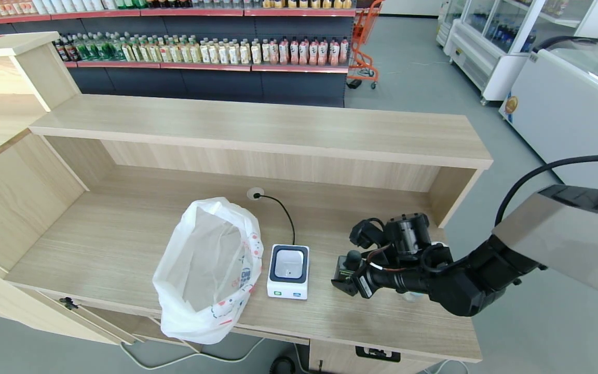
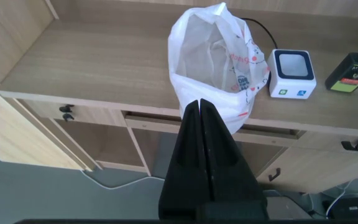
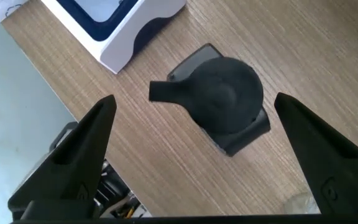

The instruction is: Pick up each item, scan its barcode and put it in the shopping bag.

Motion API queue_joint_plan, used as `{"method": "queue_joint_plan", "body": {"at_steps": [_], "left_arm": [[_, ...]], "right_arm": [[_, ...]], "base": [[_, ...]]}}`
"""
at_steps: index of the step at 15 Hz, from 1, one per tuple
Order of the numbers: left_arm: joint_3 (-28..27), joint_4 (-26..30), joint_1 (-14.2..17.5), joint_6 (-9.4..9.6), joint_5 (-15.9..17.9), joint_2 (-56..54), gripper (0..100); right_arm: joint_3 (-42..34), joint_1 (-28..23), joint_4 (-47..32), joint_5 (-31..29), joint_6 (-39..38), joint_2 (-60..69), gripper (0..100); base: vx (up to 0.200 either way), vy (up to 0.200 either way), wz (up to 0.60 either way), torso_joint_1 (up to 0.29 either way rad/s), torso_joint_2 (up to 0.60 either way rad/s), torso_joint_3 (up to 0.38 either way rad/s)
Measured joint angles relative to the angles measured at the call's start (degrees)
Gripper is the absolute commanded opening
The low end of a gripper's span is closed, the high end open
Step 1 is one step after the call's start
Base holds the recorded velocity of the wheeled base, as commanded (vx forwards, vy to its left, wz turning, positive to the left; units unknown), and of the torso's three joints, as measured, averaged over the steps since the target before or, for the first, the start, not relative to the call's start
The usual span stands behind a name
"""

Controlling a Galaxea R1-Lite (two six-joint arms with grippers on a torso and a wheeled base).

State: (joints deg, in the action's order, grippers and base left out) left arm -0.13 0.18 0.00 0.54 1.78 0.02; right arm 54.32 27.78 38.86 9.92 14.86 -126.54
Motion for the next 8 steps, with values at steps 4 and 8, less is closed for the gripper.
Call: {"method": "queue_joint_plan", "body": {"at_steps": [4, 8], "left_arm": [[0.04, 0.00, 0.00, -0.02, 0.00, 0.00, 0], [0.04, 0.00, 0.00, 0.00, 0.00, 0.00, 0]], "right_arm": [[2.90, 0.22, 1.01, 0.09, 1.06, -3.93, 100], [6.31, 0.33, 1.06, 0.06, 1.37, -6.81, 0]], "base": [[0.000, 0.000, 0.00, 0.000, 0.00, 0.000], [0.000, 0.000, 0.00, 0.000, 0.00, 0.000]]}}
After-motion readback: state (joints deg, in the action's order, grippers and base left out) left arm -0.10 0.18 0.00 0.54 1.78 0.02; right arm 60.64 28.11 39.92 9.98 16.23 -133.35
